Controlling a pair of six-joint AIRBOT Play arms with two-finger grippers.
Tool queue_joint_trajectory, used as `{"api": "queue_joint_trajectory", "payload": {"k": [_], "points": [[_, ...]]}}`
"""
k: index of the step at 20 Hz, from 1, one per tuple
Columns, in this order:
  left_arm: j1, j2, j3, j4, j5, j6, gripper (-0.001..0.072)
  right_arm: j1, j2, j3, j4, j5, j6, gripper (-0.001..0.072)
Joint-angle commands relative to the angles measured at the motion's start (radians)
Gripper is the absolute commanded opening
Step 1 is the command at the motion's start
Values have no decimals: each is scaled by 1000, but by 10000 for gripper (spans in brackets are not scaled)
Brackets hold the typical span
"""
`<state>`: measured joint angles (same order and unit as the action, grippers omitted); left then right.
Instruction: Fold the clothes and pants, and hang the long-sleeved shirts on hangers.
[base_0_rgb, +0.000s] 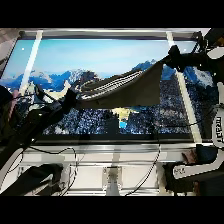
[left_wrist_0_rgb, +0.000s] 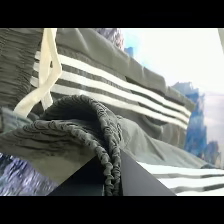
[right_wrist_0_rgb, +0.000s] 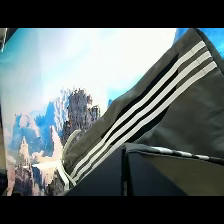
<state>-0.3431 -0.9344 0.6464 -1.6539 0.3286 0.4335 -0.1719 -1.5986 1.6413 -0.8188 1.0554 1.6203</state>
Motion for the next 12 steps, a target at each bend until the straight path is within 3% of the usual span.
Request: {"api": "queue_joint_trajectory", "payload": {"k": [1,12], "points": [[15,-69,0,1,-82,-64,29,18,-17,8,-24,-37,2,4],[16,-270,0,0,-369,-300,30,42,-46,8,-43,-159,57,4]]}}
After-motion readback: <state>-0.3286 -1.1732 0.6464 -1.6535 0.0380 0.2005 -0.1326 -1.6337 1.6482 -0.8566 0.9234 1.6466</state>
